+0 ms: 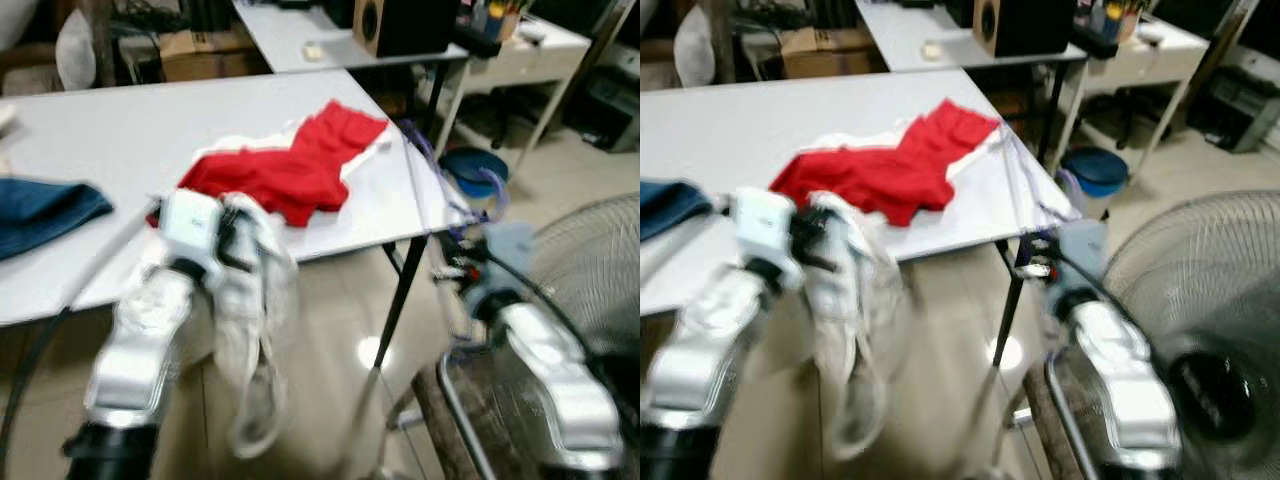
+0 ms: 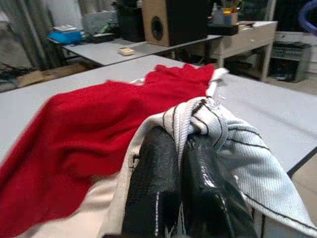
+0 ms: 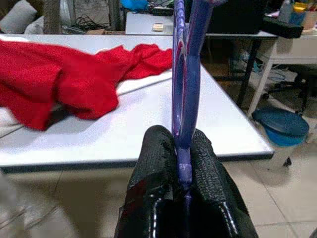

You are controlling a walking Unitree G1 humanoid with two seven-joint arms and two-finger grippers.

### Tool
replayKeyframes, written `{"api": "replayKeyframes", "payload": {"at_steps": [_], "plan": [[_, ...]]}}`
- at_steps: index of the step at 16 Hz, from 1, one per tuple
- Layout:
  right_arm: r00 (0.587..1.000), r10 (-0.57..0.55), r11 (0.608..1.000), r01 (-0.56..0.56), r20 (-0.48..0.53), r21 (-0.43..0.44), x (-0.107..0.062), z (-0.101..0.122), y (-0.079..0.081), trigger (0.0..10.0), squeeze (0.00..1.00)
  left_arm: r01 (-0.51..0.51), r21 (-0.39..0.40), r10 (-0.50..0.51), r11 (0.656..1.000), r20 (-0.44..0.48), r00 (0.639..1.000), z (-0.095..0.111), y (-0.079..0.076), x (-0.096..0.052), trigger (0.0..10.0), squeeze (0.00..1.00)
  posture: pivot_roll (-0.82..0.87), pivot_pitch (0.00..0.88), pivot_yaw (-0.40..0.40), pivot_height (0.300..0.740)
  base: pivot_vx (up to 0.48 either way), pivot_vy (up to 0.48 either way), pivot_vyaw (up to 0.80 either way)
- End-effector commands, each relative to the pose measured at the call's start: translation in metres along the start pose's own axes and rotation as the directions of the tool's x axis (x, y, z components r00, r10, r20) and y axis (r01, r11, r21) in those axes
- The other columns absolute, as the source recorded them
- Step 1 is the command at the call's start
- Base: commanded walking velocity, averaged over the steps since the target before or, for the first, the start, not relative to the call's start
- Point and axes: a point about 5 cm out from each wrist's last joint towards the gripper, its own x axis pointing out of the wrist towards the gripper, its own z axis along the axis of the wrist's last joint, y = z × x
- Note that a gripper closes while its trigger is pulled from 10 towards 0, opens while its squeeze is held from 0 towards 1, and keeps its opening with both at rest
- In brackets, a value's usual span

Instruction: Hang hanger

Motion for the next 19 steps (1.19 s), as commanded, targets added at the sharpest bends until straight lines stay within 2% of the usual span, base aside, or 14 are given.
{"api": "replayKeyframes", "payload": {"at_steps": [1, 4, 7, 8, 10, 11, 12, 14, 15, 16, 17, 18, 19], "plan": [[0.995, 0.085, 0.996, -0.086, 0.052, 0.016, 0.000, 0.012, 0.007, 10.0, 0.00, -0.033, 0.024, 0.031, 0.999, 0.089, 0.996, 0.022, 0.010, 0.000, 10.0, 0.00, -0.09, 0.039, -0.017, 0.740, 0.439, 0.000, 0.00], [0.974, 0.210, 0.977, -0.211, 0.088, 0.008, -0.010, 0.023, -0.002, 10.0, 0.00, -0.036, 0.020, 0.033, 0.999, 0.134, 0.990, 0.037, 0.016, 0.007, 10.0, 0.00, -0.09, 0.031, -0.035, 0.740, 0.439, 0.000, 0.00], [0.920, 0.376, 0.926, -0.376, 0.106, -0.026, -0.020, 0.037, -0.010, 10.0, 0.00, -0.038, -0.011, 0.040, 0.999, 0.233, 0.972, 0.069, 0.031, 0.022, 10.0, 0.00, -0.09, 0.025, -0.038, 0.740, 0.440, 0.000, 0.00], [0.864, 0.485, 0.874, -0.486, 0.131, -0.031, -0.027, 0.048, -0.012, 10.0, 0.00, -0.015, -0.004, 0.015, 1.000, 0.311, 0.950, 0.097, 0.041, 0.035, 10.0, 0.00, -0.09, 0.008, -0.039, 0.740, 0.442, 0.000, 0.00], [0.784, 0.608, 0.793, -0.607, 0.127, -0.051, -0.036, 0.054, -0.010, 10.0, 0.00, -0.018, 0.050, -0.002, 0.999, 0.369, 0.929, 0.123, 0.052, 0.047, 10.0, 0.00, -0.09, 0.000, -0.038, 0.740, 0.444, 0.000, 0.00], [0.768, 0.629, 0.777, -0.627, 0.119, -0.054, -0.037, 0.054, -0.009, 10.0, 0.00, -0.030, 0.061, 0.005, 0.998, 0.379, 0.925, 0.130, 0.057, 0.050, 10.0, 0.00, -0.09, 0.000, -0.037, 0.740, 0.442, 0.000, 0.00], [0.719, 0.688, 0.726, -0.686, 0.102, -0.059, -0.043, 0.057, -0.007, 10.0, 0.00, -0.082, 0.078, 0.045, 0.994, 0.393, 0.918, 0.150, 0.072, 0.060, 10.0, 0.00, -0.09, 0.000, -0.035, 0.740, 0.360, 0.000, 0.00], [0.682, 0.723, 0.690, -0.722, 0.107, -0.055, -0.046, 0.060, -0.006, 10.0, 0.00, -0.104, 0.080, 0.064, 0.991, 0.397, 0.915, 0.163, 0.082, 0.065, 10.0, 0.00, -0.09, 0.000, -0.028, 0.740, 0.180, 0.000, 0.00], [0.617, 0.776, 0.625, -0.780, 0.133, -0.033, -0.050, 0.068, -0.003, 10.0, 0.00, -0.119, 0.114, 0.064, 0.986, 0.404, 0.913, 0.175, 0.092, 0.071, 10.0, 0.00, -0.10, 0.000, -0.021, 0.740, 0.000, 0.000, 0.00], [0.593, 0.792, 0.602, -0.798, 0.144, -0.029, -0.051, 0.071, -0.002, 10.0, 0.00, -0.124, 0.128, 0.063, 0.984, 0.402, 0.914, 0.179, 0.094, 0.074, 10.0, 0.00, -0.10, 0.000, -0.022, 0.740, 0.000, 0.000, 0.00], [0.525, 0.833, 0.534, -0.846, 0.173, -0.007, -0.054, 0.076, 0.003, 10.0, 0.00, -0.108, 0.130, 0.047, 0.986, 0.404, 0.914, 0.186, 0.095, 0.079, 10.0, 0.00, -0.10, 0.000, -0.023, 0.740, 0.000, 0.000, 0.00], [0.498, 0.850, 0.504, -0.863, 0.174, 0.005, -0.055, 0.076, 0.006, 10.0, 0.00, -0.078, 0.105, 0.028, 0.991, 0.413, 0.910, 0.190, 0.093, 0.081, 10.0, 0.00, -0.10, 0.000, -0.026, 0.740, 0.000, 0.000, 0.00], [0.484, 0.864, 0.488, -0.873, 0.140, 0.004, -0.055, 0.073, 0.008, 10.0, 0.00, -0.045, 0.116, -0.009, 0.992, 0.426, 0.905, 0.194, 0.089, 0.082, 10.0, 0.00, -0.10, 0.000, -0.026, 0.740, 0.000, 0.000, 0.00]]}}
